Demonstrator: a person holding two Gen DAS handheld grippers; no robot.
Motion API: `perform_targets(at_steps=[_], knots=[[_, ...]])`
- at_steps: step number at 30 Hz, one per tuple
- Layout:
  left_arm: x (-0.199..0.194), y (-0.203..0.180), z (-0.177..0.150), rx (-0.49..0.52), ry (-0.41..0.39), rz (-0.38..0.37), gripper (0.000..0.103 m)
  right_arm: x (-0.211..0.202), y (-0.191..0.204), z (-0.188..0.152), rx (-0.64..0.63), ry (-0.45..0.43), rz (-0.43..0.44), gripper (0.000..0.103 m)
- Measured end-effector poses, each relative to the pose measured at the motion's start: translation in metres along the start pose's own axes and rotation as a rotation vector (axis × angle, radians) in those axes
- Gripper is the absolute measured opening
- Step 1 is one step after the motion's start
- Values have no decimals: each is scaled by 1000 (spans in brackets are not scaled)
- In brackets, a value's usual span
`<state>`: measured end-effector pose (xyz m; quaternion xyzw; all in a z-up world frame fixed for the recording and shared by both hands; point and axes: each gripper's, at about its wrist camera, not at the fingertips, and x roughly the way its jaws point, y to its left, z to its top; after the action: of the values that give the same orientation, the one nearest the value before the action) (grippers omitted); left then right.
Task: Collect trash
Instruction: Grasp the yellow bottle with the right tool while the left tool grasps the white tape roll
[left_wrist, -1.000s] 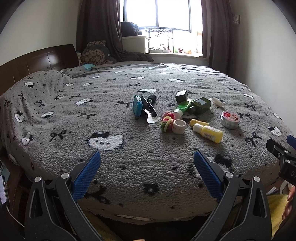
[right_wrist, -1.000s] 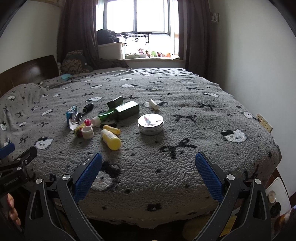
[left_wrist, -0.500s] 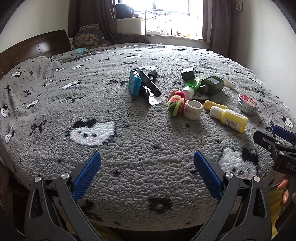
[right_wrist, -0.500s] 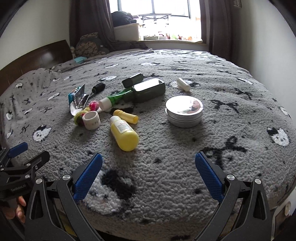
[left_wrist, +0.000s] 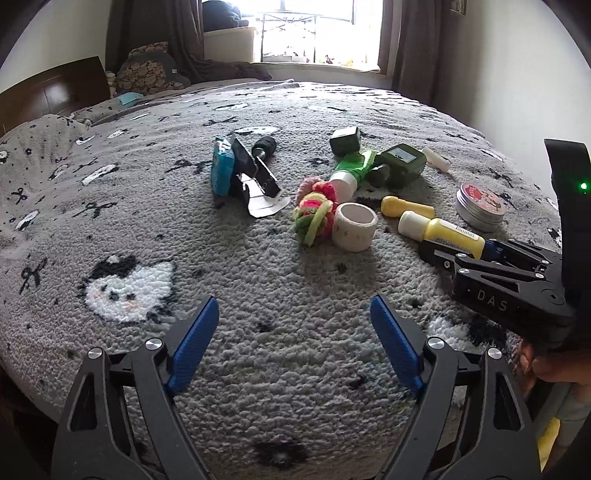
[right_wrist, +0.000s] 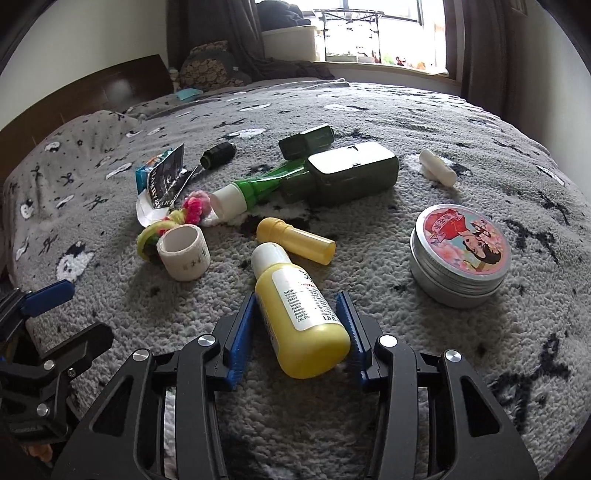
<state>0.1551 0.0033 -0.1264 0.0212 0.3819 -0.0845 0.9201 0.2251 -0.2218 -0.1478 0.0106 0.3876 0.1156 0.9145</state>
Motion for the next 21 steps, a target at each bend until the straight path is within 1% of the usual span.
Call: perform_targets(at_steps=[3, 4, 5, 7, 8, 9, 12, 15, 21], knots=[[10, -10, 6, 14, 3, -49, 65, -8, -7, -2, 10, -10, -18, 44], [13, -13, 8, 16, 6, -66, 58, -12, -11, -3, 15, -16, -32, 43], [17, -17, 9, 15, 10, -89, 54, -16, -14, -4, 19, -22, -46, 42], [26, -22, 12, 7, 18, -139, 35, -22, -20, -5, 29, -31, -62, 40], [30, -24, 13, 3, 22, -157, 32, -26, -23, -6, 35, -36, -68, 38], [35, -27, 15, 7, 24, -164, 30, -29, -26, -7, 38, -40, -74, 38], [45, -31, 21, 12, 25, -176, 30, -37, -32, -8, 47, -55, -87, 33], [52, -31, 28, 4, 26, -192, 30, -41, -38, -11, 64, -61, -95, 33], [69, -33, 42, 4, 33, -168, 32, -38, -45, -17, 84, -54, -78, 32]])
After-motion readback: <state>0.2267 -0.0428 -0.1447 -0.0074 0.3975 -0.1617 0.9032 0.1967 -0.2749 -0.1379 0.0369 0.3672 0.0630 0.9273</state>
